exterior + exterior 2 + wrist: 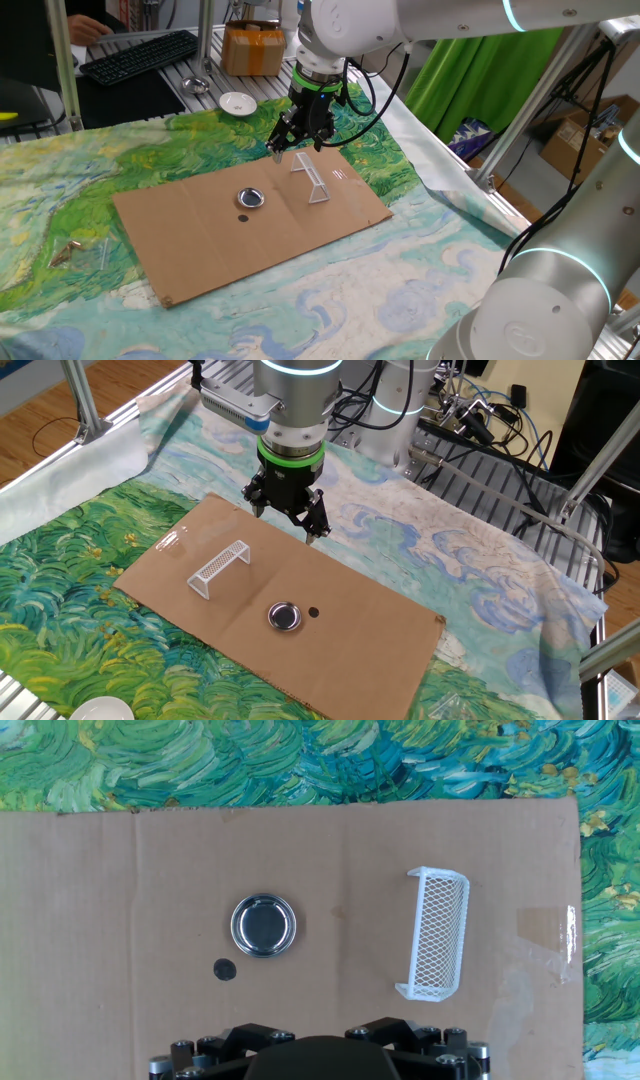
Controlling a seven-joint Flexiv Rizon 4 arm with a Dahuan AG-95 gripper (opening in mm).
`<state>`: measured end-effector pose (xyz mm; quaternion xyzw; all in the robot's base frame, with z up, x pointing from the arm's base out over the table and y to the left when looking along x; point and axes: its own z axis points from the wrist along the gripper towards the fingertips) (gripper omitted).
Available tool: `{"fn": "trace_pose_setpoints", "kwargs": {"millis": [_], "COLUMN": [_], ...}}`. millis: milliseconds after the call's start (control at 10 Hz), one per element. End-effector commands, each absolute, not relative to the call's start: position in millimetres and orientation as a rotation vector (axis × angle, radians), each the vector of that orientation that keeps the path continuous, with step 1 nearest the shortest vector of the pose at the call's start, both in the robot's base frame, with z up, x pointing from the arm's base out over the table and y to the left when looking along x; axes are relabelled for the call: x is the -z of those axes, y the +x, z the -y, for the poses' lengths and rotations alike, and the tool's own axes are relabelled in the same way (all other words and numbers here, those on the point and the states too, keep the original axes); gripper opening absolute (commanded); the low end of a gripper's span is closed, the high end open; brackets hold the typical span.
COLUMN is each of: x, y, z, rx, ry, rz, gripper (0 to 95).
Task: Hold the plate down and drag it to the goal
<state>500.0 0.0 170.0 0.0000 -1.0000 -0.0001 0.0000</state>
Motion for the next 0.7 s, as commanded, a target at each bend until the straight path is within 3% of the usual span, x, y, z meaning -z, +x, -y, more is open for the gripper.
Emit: {"fn": "trace_pose_setpoints", "kwargs": {"millis": [100,700], "x": [-170.0,-166.7], "y": [500.0,500.6], "z": [0.0,-8.6], "rx": [0.079,0.08], "ry": [-0.425,-0.431], "rz": [3.122,3.121], "gripper": [0.0,0.0]}}
